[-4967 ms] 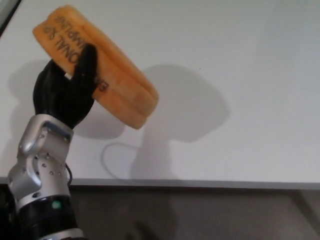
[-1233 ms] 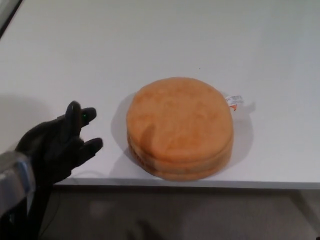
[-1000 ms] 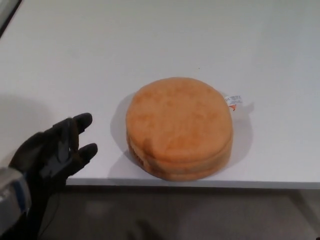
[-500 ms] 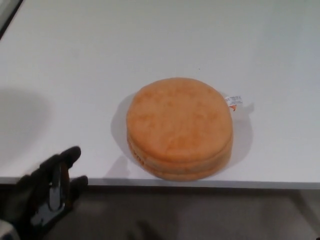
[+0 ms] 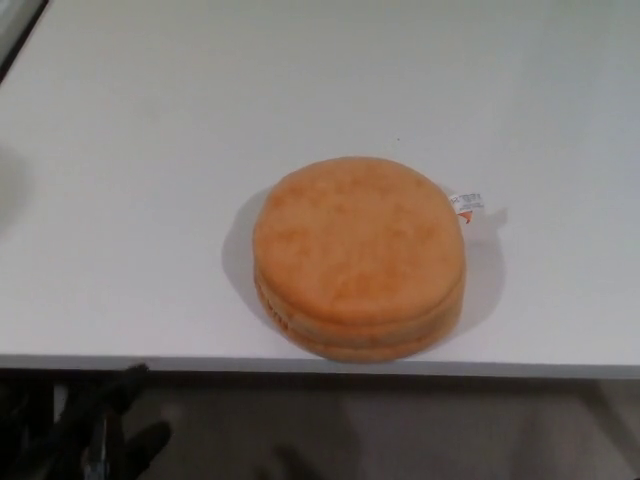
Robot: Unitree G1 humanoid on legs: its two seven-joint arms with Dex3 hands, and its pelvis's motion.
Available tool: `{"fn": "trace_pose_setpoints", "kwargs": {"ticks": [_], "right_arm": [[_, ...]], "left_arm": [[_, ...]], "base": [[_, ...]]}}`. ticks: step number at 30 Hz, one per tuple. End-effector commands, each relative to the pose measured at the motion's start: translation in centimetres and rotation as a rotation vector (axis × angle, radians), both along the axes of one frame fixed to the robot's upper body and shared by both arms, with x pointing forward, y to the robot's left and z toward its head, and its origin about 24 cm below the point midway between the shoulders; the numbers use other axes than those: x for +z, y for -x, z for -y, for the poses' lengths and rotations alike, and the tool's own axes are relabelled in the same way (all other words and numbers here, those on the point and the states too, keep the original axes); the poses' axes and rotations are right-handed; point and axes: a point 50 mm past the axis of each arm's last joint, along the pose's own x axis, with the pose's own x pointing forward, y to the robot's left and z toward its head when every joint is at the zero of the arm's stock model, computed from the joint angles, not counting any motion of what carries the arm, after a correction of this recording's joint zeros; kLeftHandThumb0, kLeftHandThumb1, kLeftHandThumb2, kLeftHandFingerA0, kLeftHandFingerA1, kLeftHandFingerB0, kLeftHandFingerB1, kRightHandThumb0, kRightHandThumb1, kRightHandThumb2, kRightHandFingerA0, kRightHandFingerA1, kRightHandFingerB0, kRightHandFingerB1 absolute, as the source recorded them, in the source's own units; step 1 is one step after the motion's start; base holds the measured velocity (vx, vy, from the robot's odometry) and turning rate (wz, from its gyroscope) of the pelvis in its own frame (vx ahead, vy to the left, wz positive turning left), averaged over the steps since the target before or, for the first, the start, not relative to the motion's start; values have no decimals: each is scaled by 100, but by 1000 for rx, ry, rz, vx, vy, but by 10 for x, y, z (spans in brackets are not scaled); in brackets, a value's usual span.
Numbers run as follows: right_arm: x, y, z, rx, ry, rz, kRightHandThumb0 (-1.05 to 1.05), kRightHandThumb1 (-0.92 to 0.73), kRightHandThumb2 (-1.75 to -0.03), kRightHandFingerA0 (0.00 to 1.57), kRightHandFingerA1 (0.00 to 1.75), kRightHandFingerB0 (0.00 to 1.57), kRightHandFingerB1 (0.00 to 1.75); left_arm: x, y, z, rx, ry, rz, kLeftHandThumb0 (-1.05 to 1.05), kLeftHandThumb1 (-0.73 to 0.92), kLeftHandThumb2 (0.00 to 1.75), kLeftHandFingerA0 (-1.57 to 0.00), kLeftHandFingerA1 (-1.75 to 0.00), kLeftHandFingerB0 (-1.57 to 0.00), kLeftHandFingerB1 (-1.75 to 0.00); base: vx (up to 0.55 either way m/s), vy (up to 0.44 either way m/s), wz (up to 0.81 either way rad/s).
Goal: A soft plate is kept in the center of the table close to the robot and the robot uses its left hand to pick up the plate, turns it upside down and places it back on the table
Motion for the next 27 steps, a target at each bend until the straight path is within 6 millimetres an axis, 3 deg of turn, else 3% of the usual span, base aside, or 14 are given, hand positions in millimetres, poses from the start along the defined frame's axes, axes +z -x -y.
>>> {"fn": "trace_pose_setpoints", "kwargs": {"ticks": [1,2,3,4,5,6,7,8,10,11,12,21,22,27], "right_arm": [[-2,11,3,-19,-7,-9,-76,-75,-112,47,56,29,47],[-2,11,4,-18,-16,1,-76,-75,-112,41,54,29,47],[-1,11,5,-18,-12,5,-76,-75,-112,41,54,29,47],[-1,11,5,-20,-7,7,-80,-92,-71,46,41,38,33],[-2,11,4,-23,-7,8,-81,-92,-72,45,41,37,33],[-2,11,4,-24,-10,10,-88,-82,-85,39,44,33,37],[-2,11,3,-24,-13,12,-88,-82,-85,39,44,33,37],[-1,12,3,-20,7,27,-79,-92,-73,35,39,35,33],[0,13,3,-21,9,38,-78,-92,-72,34,39,34,32],[0,14,4,-24,6,41,-81,-82,-117,28,51,27,47],[0,14,4,-29,-2,38,-80,-92,-74,32,40,32,31],[0,15,4,-30,-1,44,-77,-92,-73,34,39,32,32],[0,15,4,-29,0,44,-83,-85,-79,34,42,30,34],[0,18,5,-32,8,38,-85,-83,-81,35,43,30,35]], "left_arm": [[-11,45,-22,-2,-240,301,-92,88,67,-16,-36,-17,-27],[-19,43,-24,7,-224,269,-39,38,104,-1,-51,0,-49],[-21,43,-24,11,-212,259,-39,38,104,-1,-51,0,-49],[-25,41,-26,18,-207,242,-39,38,104,0,-51,0,-49],[-27,40,-27,22,-204,239,-39,39,105,0,-51,0,-49],[-28,40,-27,26,-200,233,-91,90,68,-16,-36,-16,-27],[-30,40,-28,30,-197,225,-91,90,68,-16,-36,-16,-27],[-33,39,-27,30,-194,209,-38,42,107,0,-51,0,-49],[-35,39,-27,30,-196,209,-38,42,107,0,-51,0,-49],[-36,39,-27,32,-190,204,-97,81,78,-13,-40,-12,-29],[-35,39,-27,32,-188,205,-38,41,106,0,-51,0,-49],[-36,41,-28,22,-220,220,-39,39,105,0,-50,0,-50],[-36,42,-28,21,-225,221,-92,91,69,-16,-37,-14,-26],[-39,43,-28,21,-231,223,-92,90,68,-17,-37,-16,-27]], "base": [[0,0,0],[0,0,0],[0,0,0],[0,0,0],[0,0,0],[0,0,0],[0,0,0],[0,0,0],[0,0,0],[0,0,0],[0,0,0],[0,0,0],[0,0,0],[0,0,0]]}}
